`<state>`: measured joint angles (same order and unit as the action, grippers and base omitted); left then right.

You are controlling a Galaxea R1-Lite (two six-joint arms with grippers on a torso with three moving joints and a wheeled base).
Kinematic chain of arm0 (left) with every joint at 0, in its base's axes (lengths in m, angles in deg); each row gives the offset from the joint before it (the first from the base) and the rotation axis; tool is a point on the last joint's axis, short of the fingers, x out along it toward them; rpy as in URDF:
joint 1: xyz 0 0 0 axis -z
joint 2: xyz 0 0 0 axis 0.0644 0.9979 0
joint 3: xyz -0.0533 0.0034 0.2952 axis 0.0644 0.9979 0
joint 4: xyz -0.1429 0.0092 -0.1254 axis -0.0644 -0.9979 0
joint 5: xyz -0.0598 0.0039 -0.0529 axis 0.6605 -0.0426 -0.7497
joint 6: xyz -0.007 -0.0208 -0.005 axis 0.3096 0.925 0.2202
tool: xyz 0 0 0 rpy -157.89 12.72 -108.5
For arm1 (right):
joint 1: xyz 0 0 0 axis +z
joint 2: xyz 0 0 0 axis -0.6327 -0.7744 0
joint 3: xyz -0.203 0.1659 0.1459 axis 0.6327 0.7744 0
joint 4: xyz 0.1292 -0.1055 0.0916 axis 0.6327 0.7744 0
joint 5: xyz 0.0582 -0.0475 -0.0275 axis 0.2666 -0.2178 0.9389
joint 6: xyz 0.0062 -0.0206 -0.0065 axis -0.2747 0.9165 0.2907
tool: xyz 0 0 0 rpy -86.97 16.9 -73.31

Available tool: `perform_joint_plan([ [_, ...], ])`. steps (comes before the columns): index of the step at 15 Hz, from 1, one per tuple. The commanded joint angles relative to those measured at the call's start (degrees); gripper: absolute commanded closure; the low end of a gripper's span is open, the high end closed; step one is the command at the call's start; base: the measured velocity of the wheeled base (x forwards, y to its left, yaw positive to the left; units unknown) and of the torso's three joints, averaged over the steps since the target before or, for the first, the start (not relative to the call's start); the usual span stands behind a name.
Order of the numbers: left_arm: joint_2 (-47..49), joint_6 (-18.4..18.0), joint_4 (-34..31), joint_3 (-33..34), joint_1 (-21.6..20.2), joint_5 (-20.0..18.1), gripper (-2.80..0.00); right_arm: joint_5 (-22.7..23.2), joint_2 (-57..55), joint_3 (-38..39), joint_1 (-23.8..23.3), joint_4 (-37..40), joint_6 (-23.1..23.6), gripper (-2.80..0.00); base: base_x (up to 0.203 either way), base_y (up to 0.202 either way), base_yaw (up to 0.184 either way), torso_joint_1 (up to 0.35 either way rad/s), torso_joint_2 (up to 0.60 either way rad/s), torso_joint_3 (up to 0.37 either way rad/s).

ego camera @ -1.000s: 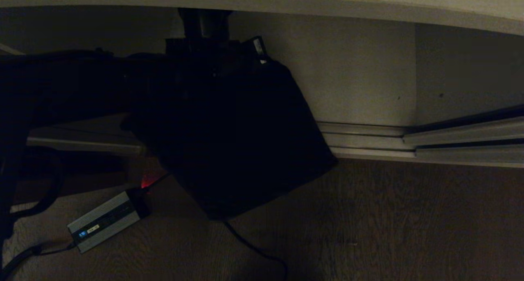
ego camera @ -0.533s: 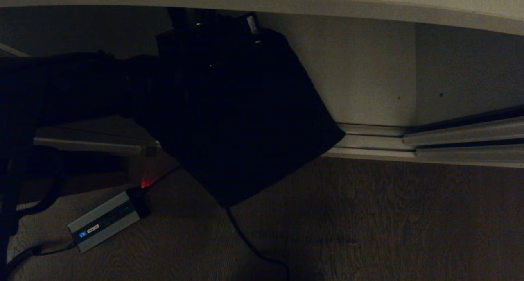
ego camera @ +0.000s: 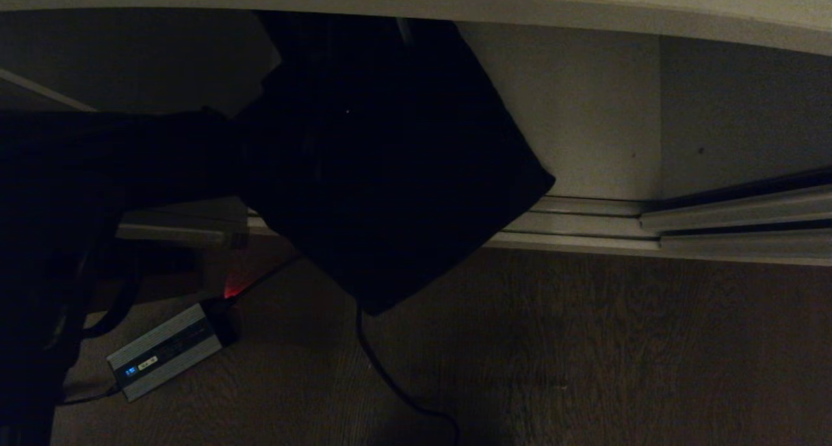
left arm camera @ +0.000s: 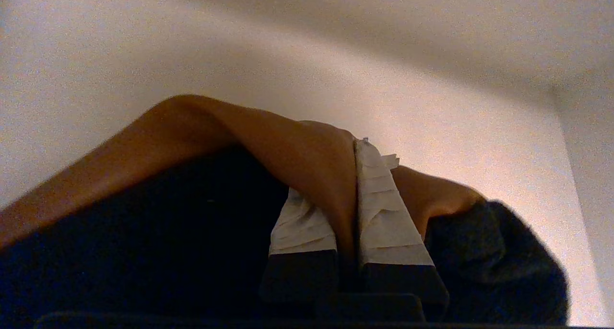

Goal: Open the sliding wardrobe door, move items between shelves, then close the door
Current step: Place the pillow on the lower shelf

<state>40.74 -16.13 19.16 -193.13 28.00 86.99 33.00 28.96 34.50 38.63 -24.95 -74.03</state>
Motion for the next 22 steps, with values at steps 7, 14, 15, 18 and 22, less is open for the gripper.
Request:
perform_joint_plan([
  [7, 1.7, -8.3, 16.5, 0.0, 0.3, 2.2, 0.00, 0.0, 0.0, 0.2, 0.0, 0.0, 0.0, 0.00, 0.000, 0.000, 0.000, 0.000, 0.00, 0.000],
  [14, 3.8, -8.8, 16.8, 0.0, 0.4, 3.7, -2.80, 0.0, 0.0, 0.2, 0.0, 0.0, 0.0, 0.00, 0.000, 0.000, 0.000, 0.000, 0.00, 0.000],
  [15, 3.9, -8.5, 16.5, 0.0, 0.4, 3.7, -2.80, 0.0, 0.0, 0.2, 0.0, 0.0, 0.0, 0.00, 0.000, 0.000, 0.000, 0.000, 0.00, 0.000],
  [18, 3.8, -8.3, 14.3, 0.0, 0.4, 3.2, -2.80, 0.0, 0.0, 0.2, 0.0, 0.0, 0.0, 0.00, 0.000, 0.000, 0.000, 0.000, 0.00, 0.000],
  [22, 3.6, -8.0, 10.2, -0.3, 0.4, 3.1, -2.80, 0.0, 0.0, 0.2, 0.0, 0.0, 0.0, 0.00, 0.000, 0.000, 0.000, 0.000, 0.00, 0.000],
])
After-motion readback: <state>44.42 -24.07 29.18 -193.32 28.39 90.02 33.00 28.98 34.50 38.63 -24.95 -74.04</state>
